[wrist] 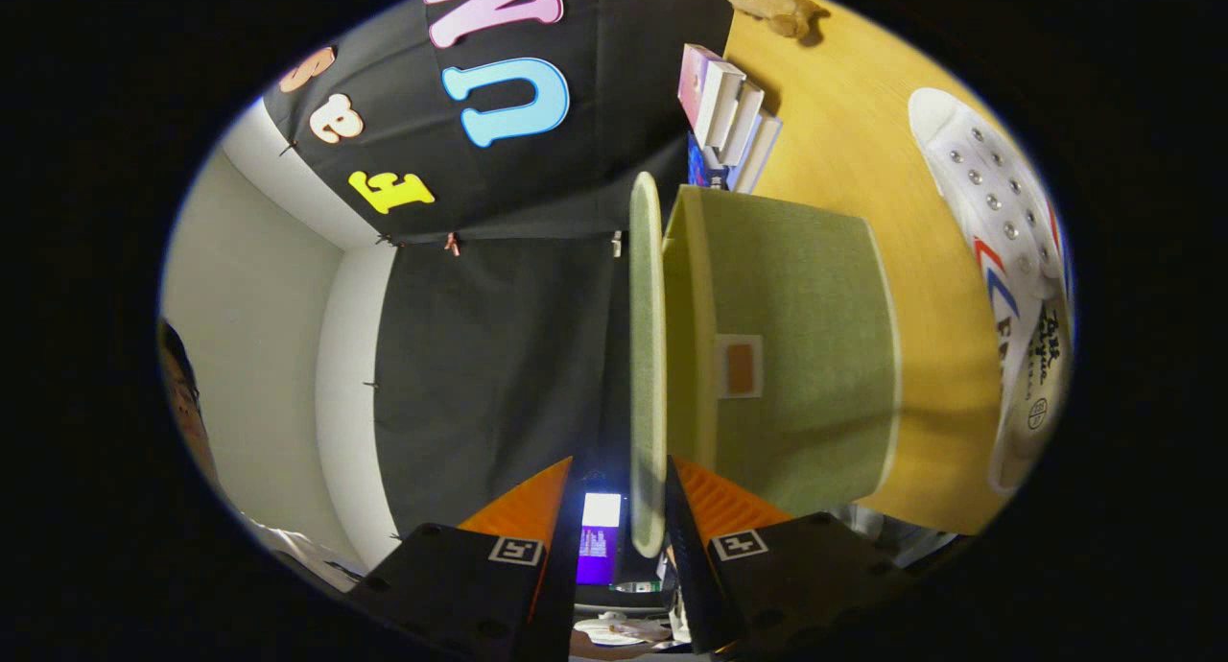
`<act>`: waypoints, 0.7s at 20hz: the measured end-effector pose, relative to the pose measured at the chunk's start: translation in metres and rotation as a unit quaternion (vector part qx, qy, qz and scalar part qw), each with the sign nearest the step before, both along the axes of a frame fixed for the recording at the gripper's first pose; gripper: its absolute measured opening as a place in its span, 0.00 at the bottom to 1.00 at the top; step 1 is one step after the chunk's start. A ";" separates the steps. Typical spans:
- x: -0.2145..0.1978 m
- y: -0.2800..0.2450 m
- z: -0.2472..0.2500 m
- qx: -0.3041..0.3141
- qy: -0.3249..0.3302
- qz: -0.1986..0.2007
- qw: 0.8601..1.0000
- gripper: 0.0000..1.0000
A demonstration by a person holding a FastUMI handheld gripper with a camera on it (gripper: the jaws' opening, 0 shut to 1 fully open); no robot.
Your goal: Open the storage box then place both shoes into the box .Put the left shoe in first, then the right shoe, with the right side of both shoes facing outward in a uniform manner.
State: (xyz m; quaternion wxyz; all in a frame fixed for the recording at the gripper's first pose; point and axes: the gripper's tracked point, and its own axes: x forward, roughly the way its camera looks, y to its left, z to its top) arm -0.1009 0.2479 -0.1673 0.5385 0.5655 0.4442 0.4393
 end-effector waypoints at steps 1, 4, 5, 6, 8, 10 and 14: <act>-0.002 0.005 0.002 -0.002 -0.007 0.008 1.000 0.49; 0.004 0.023 -0.005 -0.042 -0.015 0.004 0.999 0.14; 0.002 0.023 -0.010 -0.061 -0.016 0.006 0.998 0.10; 0.003 0.023 -0.002 -0.061 -0.020 0.007 0.998 0.05; 0.001 0.026 0.010 -0.062 -0.021 0.008 0.998 0.05; 0.004 0.029 0.021 -0.076 -0.021 0.009 0.997 0.05; 0.008 0.050 0.057 -0.106 -0.039 0.021 0.993 0.05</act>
